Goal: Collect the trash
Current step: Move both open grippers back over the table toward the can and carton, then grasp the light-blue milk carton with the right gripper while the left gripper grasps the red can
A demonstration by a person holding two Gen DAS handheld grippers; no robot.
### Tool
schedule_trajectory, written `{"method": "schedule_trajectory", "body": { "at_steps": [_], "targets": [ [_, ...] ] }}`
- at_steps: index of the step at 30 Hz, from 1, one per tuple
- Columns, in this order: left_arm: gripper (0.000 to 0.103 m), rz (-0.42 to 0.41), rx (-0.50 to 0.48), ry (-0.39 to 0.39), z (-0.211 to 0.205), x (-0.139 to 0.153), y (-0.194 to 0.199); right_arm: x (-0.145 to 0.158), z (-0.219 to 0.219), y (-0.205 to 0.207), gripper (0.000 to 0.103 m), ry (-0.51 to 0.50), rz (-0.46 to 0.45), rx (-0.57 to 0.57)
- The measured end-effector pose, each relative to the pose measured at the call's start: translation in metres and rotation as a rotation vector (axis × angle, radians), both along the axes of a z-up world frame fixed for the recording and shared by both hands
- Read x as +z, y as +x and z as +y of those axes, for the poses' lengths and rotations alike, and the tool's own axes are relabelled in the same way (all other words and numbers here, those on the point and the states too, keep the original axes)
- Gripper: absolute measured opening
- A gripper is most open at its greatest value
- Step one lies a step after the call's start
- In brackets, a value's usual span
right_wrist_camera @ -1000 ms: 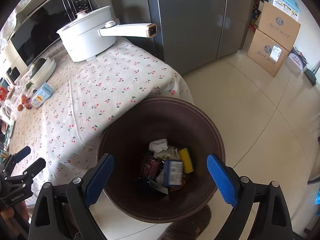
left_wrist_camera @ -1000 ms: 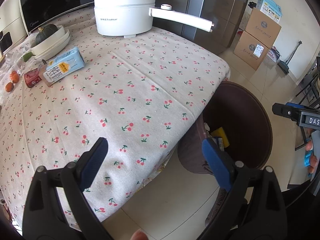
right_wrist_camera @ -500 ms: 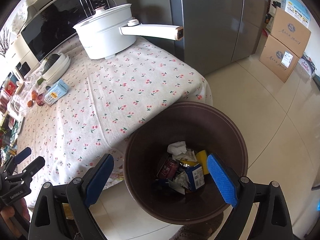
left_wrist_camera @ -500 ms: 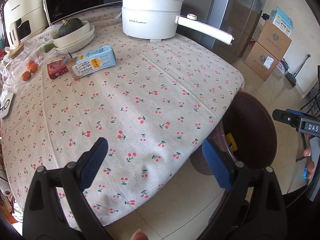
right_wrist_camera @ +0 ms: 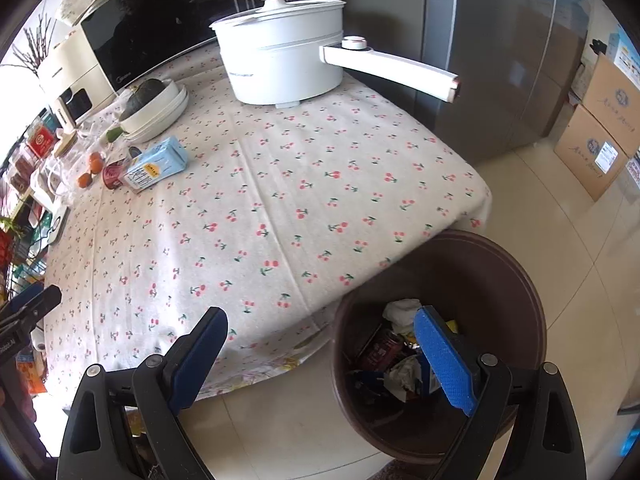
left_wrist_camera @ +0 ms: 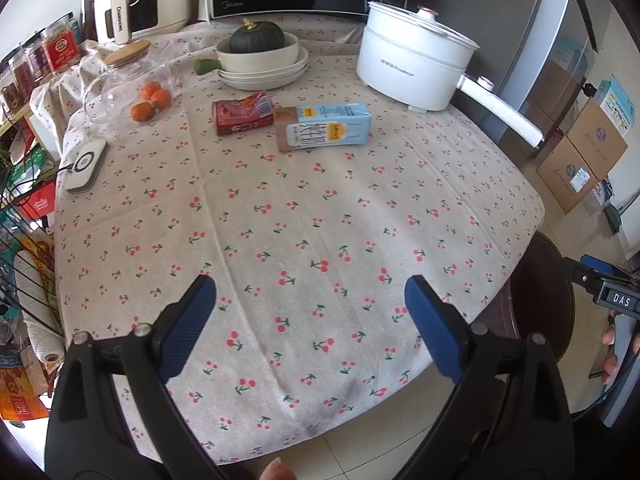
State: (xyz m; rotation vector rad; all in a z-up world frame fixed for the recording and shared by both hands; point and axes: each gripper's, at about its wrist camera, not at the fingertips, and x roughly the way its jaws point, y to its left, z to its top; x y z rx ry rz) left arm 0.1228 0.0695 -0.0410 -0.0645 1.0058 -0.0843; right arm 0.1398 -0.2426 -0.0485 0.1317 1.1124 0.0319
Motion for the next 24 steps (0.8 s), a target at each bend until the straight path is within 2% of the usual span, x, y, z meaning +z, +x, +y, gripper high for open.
{"method": "schedule_trajectory", "body": {
  "at_steps": [5, 9, 17, 20, 24],
  "targets": [
    [0.095, 0.045, 0.113, -0.012, 0.056, -0.008, 0.008, 0.0, 0.041, 0.025, 0.096, 0.024, 0.024, 0.049],
    [0.095, 0.052, 0.193, -0.016, 0.091, -0.01, 0.014, 0.0, 0.082, 0.051, 0.096, 0.001, 0.024, 0.111],
    [0.095, 0.059, 0.268, -0.035, 0.122, -0.01, 0.023, -0.002, 0.171, 0.124, 0.096, 0.002, 0.033, 0.193],
    [0.095, 0.067, 0.293, -0.048, 0.131, -0.011, 0.027, -0.007, 0.192, 0.154, 0.096, 0.081, 0.061, 0.145],
    [0.095, 0.067, 0.314, -0.03, 0.14, -0.011, 0.032, -0.023, 0.207, 0.191, 0.096, 0.233, 0.094, 0.0]
  ]
}}
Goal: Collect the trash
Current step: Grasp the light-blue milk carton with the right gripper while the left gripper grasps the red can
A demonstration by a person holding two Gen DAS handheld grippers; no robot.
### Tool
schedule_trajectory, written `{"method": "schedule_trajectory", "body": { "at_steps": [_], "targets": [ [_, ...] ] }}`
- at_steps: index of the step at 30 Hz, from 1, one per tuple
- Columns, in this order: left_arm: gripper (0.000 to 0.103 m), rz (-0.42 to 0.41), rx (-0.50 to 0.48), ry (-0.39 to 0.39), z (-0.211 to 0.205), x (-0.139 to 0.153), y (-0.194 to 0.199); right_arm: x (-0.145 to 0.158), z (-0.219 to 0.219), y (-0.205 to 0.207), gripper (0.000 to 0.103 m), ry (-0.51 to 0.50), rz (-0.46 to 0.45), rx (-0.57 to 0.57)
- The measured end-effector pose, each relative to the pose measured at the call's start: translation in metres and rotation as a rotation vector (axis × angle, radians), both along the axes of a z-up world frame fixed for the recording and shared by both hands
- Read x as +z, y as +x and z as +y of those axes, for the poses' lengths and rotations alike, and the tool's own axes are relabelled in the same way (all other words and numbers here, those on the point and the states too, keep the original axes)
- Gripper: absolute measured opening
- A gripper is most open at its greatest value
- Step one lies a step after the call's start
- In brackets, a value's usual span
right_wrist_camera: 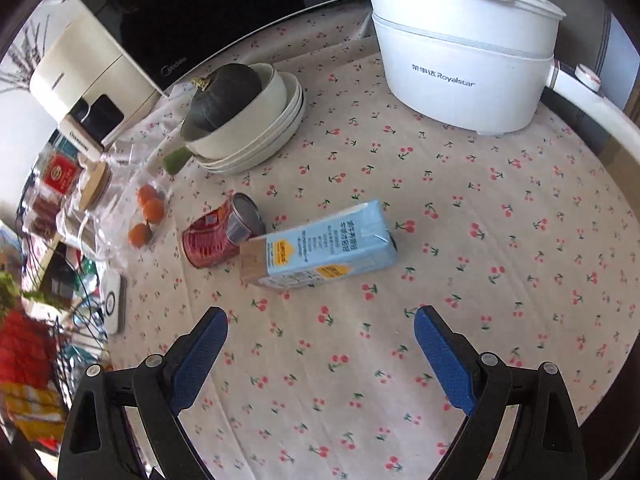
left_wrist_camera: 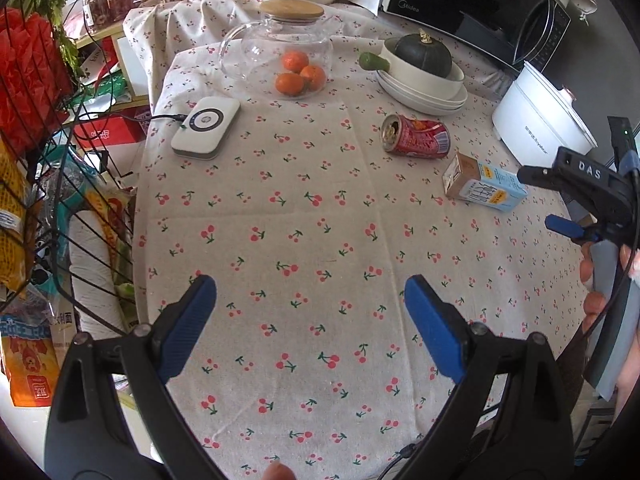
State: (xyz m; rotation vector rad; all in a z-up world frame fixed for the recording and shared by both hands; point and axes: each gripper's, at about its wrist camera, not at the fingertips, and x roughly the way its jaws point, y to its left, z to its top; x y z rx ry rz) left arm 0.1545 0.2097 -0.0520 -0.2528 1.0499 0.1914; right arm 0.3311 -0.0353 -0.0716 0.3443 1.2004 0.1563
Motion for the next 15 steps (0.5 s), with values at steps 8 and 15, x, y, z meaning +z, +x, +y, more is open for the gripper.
{"method": "schedule_trajectory", "body": {
  "at_steps": [8, 15],
  "targets": [
    [0.095, 0.007, 0.027, 0.054, 0.02, -0.004, 0.001, -0.047, 0.008, 0.045, 0.096, 0.063, 0.077, -0.241],
    [0.095, 0.011, 0.044, 0.022, 0.026, -0.006, 0.003, -0.065, -0.006, 0.044, 0.076, 0.123, 0.098, -0.304]
  ]
}}
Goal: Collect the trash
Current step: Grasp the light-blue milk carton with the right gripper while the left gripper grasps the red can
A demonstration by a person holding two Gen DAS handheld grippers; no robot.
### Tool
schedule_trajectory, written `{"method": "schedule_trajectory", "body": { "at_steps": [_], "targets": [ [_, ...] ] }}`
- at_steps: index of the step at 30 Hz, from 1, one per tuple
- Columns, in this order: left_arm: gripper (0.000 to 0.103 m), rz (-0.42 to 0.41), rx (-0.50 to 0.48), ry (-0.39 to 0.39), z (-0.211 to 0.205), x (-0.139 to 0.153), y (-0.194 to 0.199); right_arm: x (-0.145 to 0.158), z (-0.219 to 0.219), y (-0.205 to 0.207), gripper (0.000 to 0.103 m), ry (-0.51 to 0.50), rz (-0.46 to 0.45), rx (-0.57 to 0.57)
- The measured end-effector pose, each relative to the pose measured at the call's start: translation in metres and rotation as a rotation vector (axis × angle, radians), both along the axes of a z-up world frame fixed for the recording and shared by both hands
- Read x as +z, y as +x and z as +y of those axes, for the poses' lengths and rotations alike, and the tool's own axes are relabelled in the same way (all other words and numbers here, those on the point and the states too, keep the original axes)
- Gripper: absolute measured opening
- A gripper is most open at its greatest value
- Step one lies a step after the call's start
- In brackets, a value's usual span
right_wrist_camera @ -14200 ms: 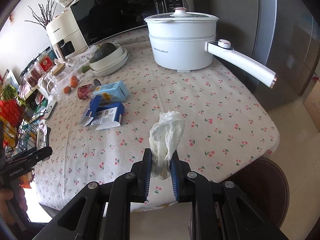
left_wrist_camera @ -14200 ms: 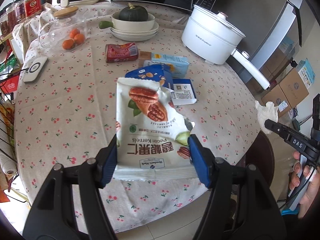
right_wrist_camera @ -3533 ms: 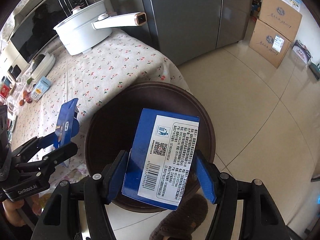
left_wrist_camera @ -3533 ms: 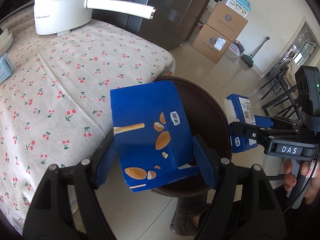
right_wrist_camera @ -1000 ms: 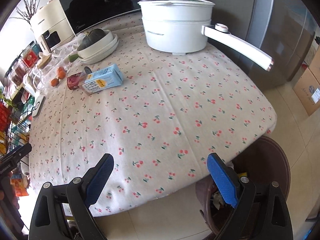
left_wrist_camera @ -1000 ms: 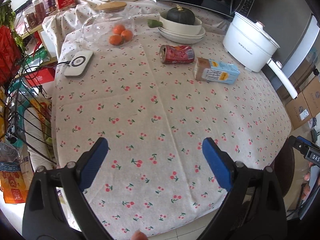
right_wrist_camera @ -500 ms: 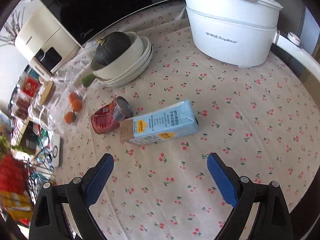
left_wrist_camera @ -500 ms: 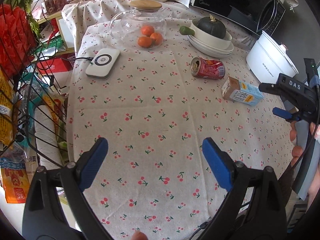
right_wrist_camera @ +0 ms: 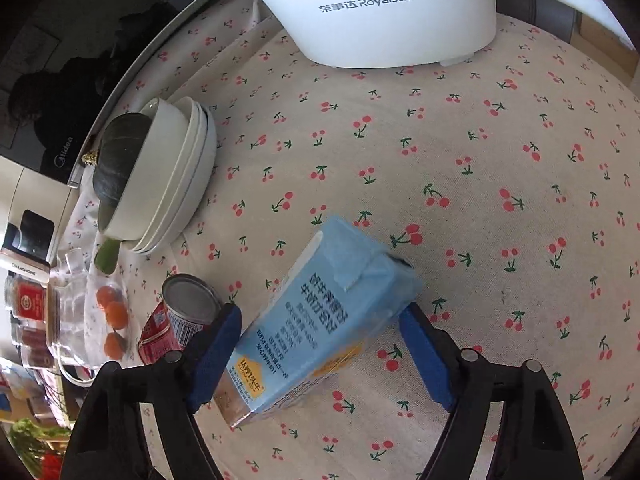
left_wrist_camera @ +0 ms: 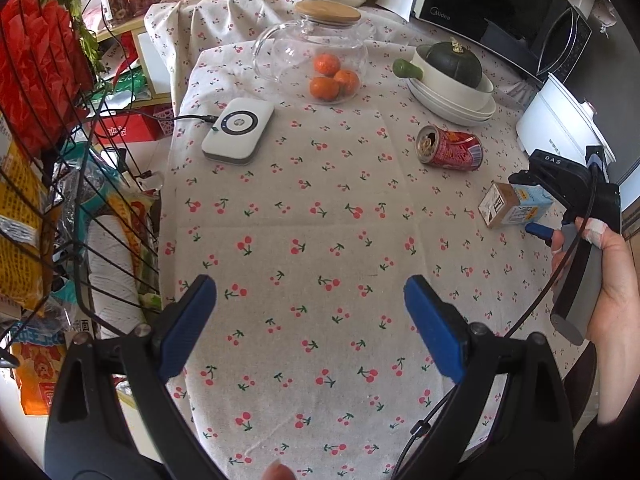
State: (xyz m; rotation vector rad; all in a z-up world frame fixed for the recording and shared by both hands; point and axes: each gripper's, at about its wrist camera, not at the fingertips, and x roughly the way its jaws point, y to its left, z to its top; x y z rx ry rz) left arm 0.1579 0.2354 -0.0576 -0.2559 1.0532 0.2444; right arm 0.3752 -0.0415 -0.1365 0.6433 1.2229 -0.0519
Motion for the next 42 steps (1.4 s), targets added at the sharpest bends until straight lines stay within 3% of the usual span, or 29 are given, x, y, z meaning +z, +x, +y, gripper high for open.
{"method": "schedule_trajectory", "body": {
  "at_steps": [2, 11, 19, 25, 30, 34, 42],
  "targets": [
    [0.095, 0.004, -0.007, 0.002, -0.003, -0.001, 0.001, 0.001, -0.001, -0.003, 0.064, 0.039, 0.003, 0.044],
    [0.095, 0.019, -0.043, -0.018, -0.019, -0.006, 0.002, 0.02, -0.031, -0.042, 0.049, -0.009, -0.024, 0.267],
    [0.095, 0.025, -0.074, -0.007, -0.031, -0.01, 0.004, 0.042, -0.103, -0.089, 0.046, -0.04, -0.077, 0.309],
    [0.095, -0.005, -0.135, 0.005, -0.048, -0.01, 0.013, 0.052, -0.144, -0.128, 0.046, 0.002, -0.115, 0.296],
    [0.095, -0.05, -0.203, 0.015, -0.073, -0.015, 0.047, 0.06, -0.158, -0.134, 0.046, 0.025, -0.135, 0.296],
    [0.095, -0.064, -0.234, 0.031, -0.099, -0.028, 0.089, 0.07, -0.161, -0.135, 0.046, -0.018, -0.162, 0.323],
    [0.095, -0.109, -0.091, 0.014, -0.127, -0.05, 0.17, 0.073, -0.176, -0.132, 0.046, -0.039, -0.176, 0.346]
  ]
}}
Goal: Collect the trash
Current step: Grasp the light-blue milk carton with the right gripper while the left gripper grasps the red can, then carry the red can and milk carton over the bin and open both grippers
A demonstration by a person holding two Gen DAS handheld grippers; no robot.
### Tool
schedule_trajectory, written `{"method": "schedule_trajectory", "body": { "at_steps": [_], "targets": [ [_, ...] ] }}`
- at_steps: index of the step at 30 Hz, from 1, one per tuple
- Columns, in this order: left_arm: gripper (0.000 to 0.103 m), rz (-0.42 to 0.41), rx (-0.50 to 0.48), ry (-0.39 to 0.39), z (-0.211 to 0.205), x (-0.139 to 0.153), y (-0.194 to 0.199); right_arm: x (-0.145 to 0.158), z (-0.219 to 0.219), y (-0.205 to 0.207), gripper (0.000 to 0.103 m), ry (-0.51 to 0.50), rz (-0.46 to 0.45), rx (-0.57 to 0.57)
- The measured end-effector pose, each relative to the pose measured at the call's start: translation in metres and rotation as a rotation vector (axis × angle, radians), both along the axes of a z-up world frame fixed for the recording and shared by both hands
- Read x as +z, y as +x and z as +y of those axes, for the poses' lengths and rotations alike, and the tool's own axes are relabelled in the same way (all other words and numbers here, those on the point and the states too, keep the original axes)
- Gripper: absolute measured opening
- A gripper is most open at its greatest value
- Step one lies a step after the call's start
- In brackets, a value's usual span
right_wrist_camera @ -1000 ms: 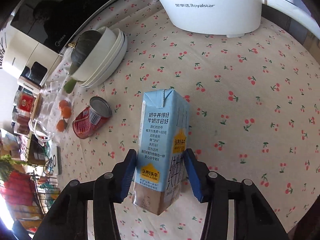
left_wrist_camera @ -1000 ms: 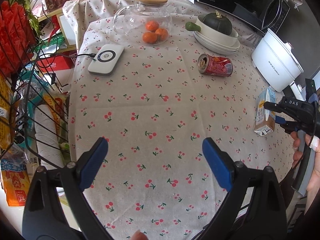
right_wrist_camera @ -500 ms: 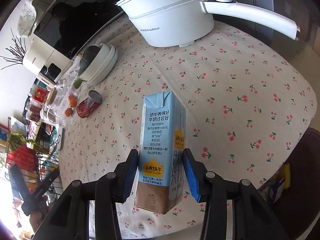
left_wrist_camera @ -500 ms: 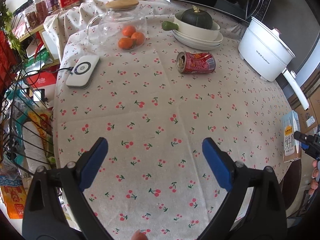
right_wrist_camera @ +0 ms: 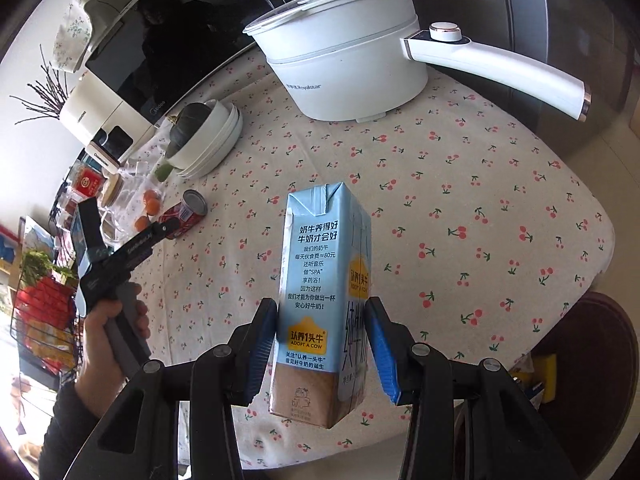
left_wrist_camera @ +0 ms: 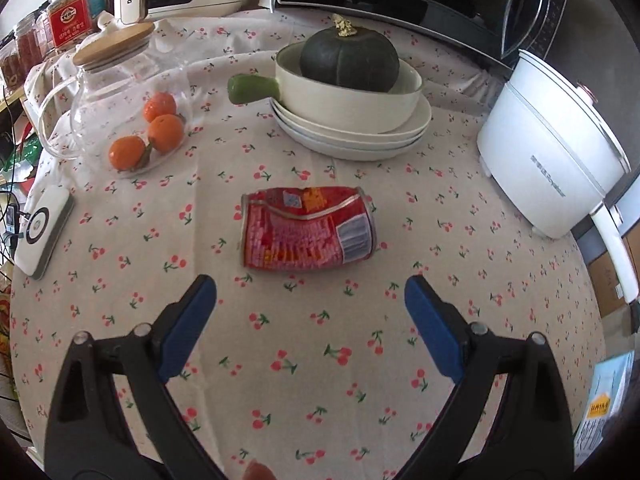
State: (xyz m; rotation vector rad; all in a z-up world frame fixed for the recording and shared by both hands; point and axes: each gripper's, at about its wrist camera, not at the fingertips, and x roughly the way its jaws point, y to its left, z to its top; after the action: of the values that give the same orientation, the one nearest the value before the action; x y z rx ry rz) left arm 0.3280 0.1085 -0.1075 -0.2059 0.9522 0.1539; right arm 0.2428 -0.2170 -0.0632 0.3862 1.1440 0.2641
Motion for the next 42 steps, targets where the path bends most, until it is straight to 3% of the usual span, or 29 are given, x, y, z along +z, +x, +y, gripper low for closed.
{"method": "schedule_trajectory", "body": {
  "at_steps": [7, 10, 14, 23, 31, 42],
  "targets": [
    [0.095, -0.004, 0.121, -0.01, 0.002, -0.017, 0.034, -0.006, -0.015, 0.001, 0.046, 0.004, 0.019, -0.009],
    [0.086, -0.004, 0.115, -0.009, 0.003, -0.021, 0.039, -0.009, -0.018, 0.001, 0.046, -0.007, 0.025, -0.011],
    [0.085, -0.004, 0.058, -0.003, 0.001, -0.02, 0.03, -0.012, -0.02, -0.001, 0.046, -0.03, 0.031, -0.014],
    [0.085, 0.048, -0.059, 0.005, -0.003, -0.008, -0.037, -0.002, -0.018, -0.011, 0.046, -0.034, 0.005, -0.03],
    [0.085, 0.075, -0.103, -0.018, -0.005, 0.015, -0.11, 0.011, -0.014, -0.037, 0.046, -0.028, -0.03, -0.029],
    [0.085, 0.05, -0.202, -0.027, -0.028, 0.039, -0.196, 0.022, -0.039, -0.09, 0.046, -0.051, -0.064, -0.056]
  ]
}}
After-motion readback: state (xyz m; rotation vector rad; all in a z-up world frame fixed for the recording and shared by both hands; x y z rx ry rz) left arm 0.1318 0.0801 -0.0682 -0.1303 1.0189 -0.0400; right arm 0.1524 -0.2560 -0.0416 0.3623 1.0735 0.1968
